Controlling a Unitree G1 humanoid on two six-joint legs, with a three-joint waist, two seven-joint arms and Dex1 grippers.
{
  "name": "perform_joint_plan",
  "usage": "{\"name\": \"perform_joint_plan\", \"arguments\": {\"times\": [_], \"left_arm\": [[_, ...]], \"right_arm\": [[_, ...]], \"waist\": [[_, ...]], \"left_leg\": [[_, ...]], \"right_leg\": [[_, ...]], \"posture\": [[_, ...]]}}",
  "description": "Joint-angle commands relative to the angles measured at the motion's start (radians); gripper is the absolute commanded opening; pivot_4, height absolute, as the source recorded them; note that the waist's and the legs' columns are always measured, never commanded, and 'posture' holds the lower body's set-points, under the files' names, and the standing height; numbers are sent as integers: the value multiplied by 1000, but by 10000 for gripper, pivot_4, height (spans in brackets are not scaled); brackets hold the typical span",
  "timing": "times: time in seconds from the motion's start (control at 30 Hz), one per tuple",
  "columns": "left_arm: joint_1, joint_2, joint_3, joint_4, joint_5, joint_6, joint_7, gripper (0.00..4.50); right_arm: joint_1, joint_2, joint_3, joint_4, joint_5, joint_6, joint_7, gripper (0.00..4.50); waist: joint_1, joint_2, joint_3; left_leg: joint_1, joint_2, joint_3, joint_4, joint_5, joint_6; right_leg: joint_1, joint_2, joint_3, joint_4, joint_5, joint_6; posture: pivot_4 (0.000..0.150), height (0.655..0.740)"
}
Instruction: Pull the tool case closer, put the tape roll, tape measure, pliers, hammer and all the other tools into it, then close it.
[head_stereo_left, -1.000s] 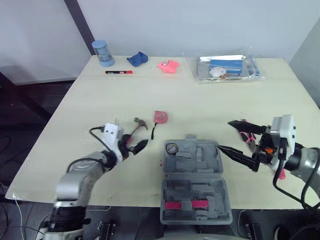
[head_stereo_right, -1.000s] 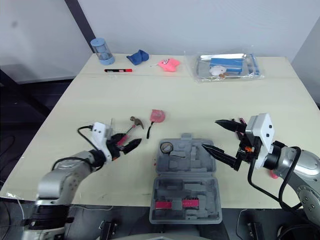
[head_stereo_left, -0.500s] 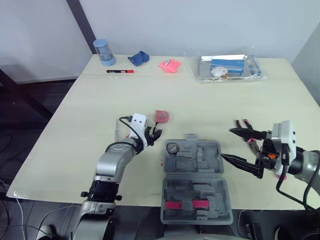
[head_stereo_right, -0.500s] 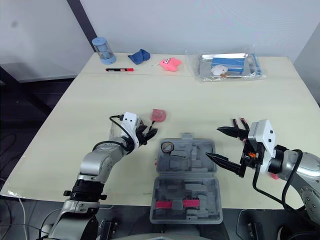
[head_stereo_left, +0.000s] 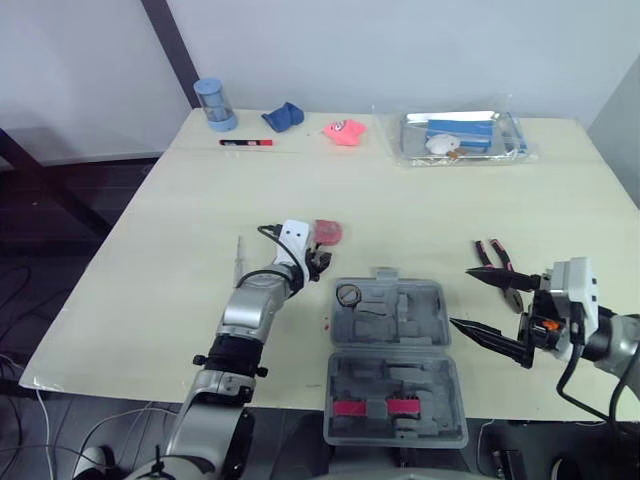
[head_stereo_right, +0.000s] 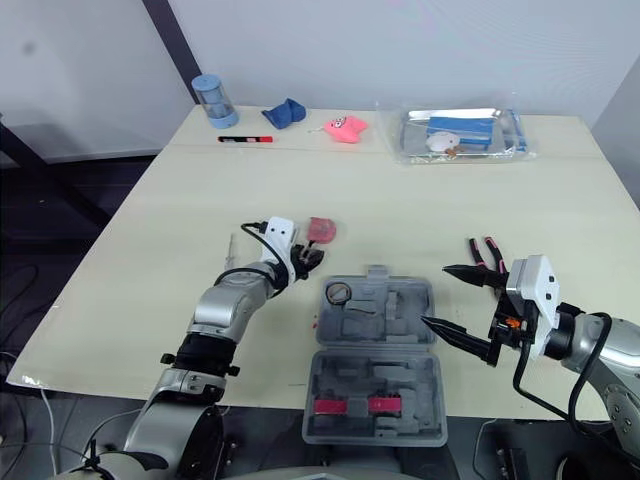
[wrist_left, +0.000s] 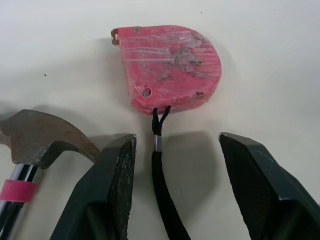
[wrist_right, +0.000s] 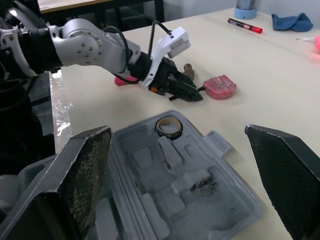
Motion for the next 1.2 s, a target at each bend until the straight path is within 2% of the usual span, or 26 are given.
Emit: {"name": "perform_joint_plan", "arguments": {"times": [0.03, 0.07, 0.1, 0.4, 0.77, 1.0, 1.2], "left_arm": [[-1, -14, -11, 26, 15, -19, -6, 9823], [0, -16, -11, 28, 17, -23, -8, 6353], [1, -17, -14, 31, 21, -29, -12, 342], [40, -3, -25, -3, 39, -50, -45, 342], [333, 125, 26, -443, -37, 151, -124, 342], [619, 232, 127, -784, -146, 328, -175, 342], [746, 264, 191, -906, -208, 388, -175, 342]], "right_arm": [[1, 4, -31, -11, 2, -21, 1, 45000], [1, 3, -31, -11, 2, -21, 0, 45000], [2, 3, -32, -12, 2, -21, 0, 45000], [14, 6, -30, -16, -3, -25, -1, 45000], [32, -4, -33, -19, 10, -21, 31, 45000], [14, -29, -29, -38, 36, 18, 34, 45000], [6, -50, -27, -48, 59, 45, 45, 45000]], "waist": [[0, 0, 0], [1, 0, 0], [2, 0, 0], [0, 0, 0], [-4, 1, 0], [-15, 1, 0], [-1, 1, -1]], "left_leg": [[0, 0, 0, 0, 0, 0], [0, 0, 0, 0, 0, 0], [0, 0, 0, 1, 0, 0], [-1, -1, -1, 2, 0, 0], [0, 0, -1, 2, 0, 0], [2, 2, -1, -4, 0, 0], [2, 2, -2, -4, -2, 3]], "right_leg": [[0, 0, 0, 0, 0, 0], [0, 0, 0, 0, 0, 0], [0, 0, 0, 0, 0, 0], [0, -1, -1, 0, 0, 1], [0, -1, 1, 0, 0, 1], [0, -1, 8, -3, 0, 1], [0, -1, 9, -3, 1, 1]], "posture": [[1500, 7400], [1500, 7400], [1500, 7400], [1500, 7400], [1500, 7400], [1500, 7400], [1500, 7400]]}}
